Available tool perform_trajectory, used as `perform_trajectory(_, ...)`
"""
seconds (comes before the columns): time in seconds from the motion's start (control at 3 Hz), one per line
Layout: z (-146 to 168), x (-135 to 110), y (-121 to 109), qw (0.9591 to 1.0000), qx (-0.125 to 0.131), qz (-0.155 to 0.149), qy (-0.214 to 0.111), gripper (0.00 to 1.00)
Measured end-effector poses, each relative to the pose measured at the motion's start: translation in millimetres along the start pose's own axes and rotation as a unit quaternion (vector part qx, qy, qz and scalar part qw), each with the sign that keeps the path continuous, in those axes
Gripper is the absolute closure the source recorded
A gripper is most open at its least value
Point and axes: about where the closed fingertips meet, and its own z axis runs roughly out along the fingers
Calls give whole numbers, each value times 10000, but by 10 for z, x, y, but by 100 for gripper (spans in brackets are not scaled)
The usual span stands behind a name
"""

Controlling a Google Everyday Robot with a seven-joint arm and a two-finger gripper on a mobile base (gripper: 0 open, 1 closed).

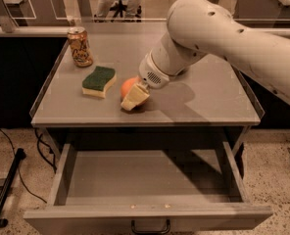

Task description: Place orange into top drawer

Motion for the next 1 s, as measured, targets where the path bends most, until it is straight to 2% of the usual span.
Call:
perform_trajectory(0.33,0,0,0,10000,0,0,0,73)
perform_trajectory(0.67,-125,-41,18,9999,-43,-125,-99,96)
perform_trajectory(1.0,-389,-108,111,9987,-156,-387,-289,100)
